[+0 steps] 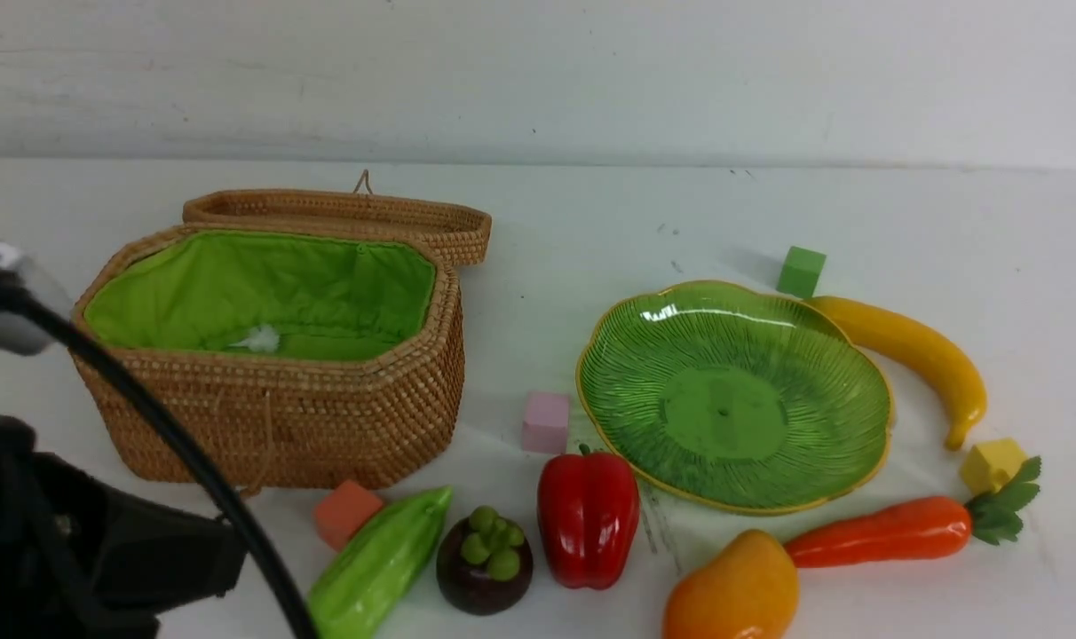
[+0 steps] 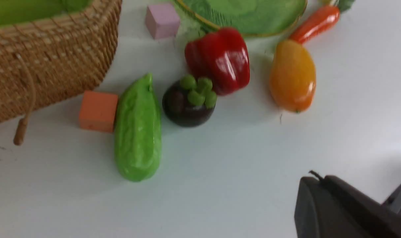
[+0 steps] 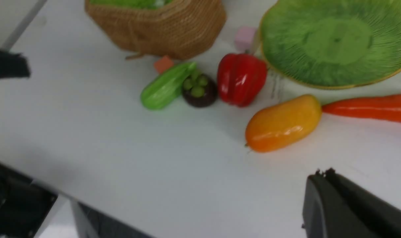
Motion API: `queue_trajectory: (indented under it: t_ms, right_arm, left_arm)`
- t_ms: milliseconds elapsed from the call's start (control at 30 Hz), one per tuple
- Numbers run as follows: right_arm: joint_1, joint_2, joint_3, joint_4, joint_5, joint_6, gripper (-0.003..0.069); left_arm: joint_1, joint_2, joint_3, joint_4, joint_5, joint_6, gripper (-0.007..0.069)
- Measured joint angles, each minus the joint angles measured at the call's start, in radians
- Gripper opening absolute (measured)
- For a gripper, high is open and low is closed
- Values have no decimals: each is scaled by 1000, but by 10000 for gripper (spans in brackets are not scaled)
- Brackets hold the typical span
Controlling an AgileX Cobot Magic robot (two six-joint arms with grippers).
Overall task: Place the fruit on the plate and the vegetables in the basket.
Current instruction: Take a chayote with your left arm and place it on the basket on the left.
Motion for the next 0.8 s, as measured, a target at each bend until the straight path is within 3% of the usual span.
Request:
queue_trajectory:
  t_ms: [133, 300, 567, 700, 800]
  right_arm:
    - [89, 19, -76, 5, 55, -18, -13]
    - [128, 22, -85, 10, 67, -62, -7]
    - [130, 26, -85, 58, 6, -169, 0]
    - [130, 26, -85, 67, -12, -186, 1]
    - [130, 27, -85, 73, -12, -190, 2]
  left_arm:
    - [-125, 121, -43, 123, 31, -98, -13]
    - [-281, 234, -54, 275, 31, -215, -13]
    - [-295, 372, -56, 383, -73, -307, -6]
    - [-295, 466, -56, 406, -138, -314, 116]
    - [-295, 549, -56, 449, -178, -352, 281]
